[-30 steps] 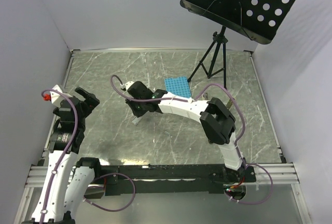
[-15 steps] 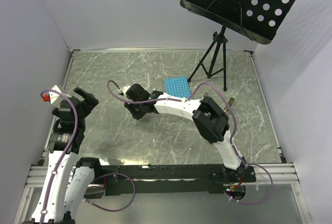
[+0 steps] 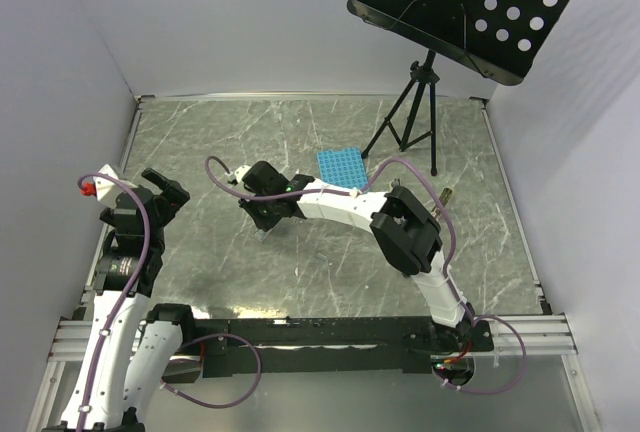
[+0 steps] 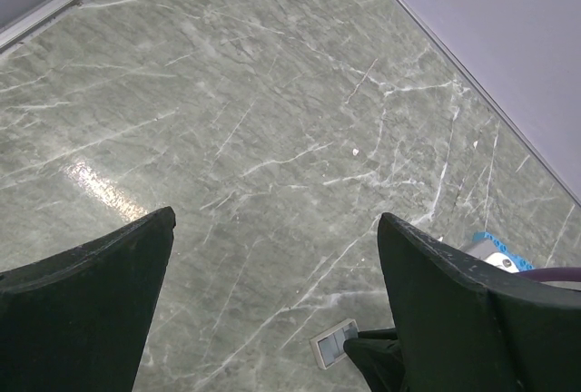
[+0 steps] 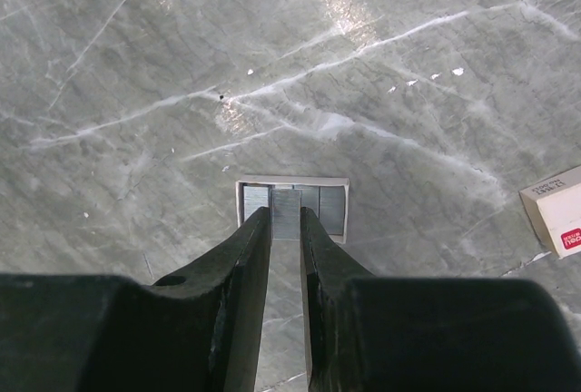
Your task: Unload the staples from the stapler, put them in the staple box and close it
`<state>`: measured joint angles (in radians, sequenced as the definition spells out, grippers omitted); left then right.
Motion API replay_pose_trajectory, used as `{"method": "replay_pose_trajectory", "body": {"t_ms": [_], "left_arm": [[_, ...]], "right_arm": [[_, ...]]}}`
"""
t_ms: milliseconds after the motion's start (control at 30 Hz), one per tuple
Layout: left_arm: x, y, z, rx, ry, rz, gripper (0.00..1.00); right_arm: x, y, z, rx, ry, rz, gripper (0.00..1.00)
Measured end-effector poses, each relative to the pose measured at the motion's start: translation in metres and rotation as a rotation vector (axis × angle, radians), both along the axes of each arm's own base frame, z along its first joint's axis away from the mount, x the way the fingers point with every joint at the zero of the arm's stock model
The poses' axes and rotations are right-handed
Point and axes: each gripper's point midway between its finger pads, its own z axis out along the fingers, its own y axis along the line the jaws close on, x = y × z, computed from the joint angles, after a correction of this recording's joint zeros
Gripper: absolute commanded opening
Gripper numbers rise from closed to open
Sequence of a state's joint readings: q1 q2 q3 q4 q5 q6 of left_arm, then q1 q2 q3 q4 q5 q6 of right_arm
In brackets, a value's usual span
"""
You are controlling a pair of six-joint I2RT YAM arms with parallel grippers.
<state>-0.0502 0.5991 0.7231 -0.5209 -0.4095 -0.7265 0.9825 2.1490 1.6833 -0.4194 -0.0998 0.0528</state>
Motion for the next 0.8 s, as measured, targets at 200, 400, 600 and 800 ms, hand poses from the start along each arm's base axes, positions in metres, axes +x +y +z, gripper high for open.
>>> {"method": "replay_pose_trajectory", "body": {"t_ms": [200, 400, 600, 800], "left_arm": [[0.000, 0.001, 0.000, 0.001, 0.000, 0.003, 0.97], [0.000, 0.001, 0.000, 0.002, 0.000, 0.006, 0.97], [0.000, 0.001, 0.000, 0.002, 0.000, 0.007, 0.98], [0.000, 0.000, 0.000, 0.002, 0.000, 0.004, 0.97]], "right_arm": [[-0.001, -0.001, -0.003, -0.013, 0.006, 0.003, 0.26], [-0.002, -0.003, -0.014, -0.033, 0.020, 0.007, 0.26], [-0.004, -0.005, -0.019, -0.045, 0.028, 0.010, 0.28], [-0.003, -0.004, -0.020, -0.048, 0.031, 0.012, 0.32]]}}
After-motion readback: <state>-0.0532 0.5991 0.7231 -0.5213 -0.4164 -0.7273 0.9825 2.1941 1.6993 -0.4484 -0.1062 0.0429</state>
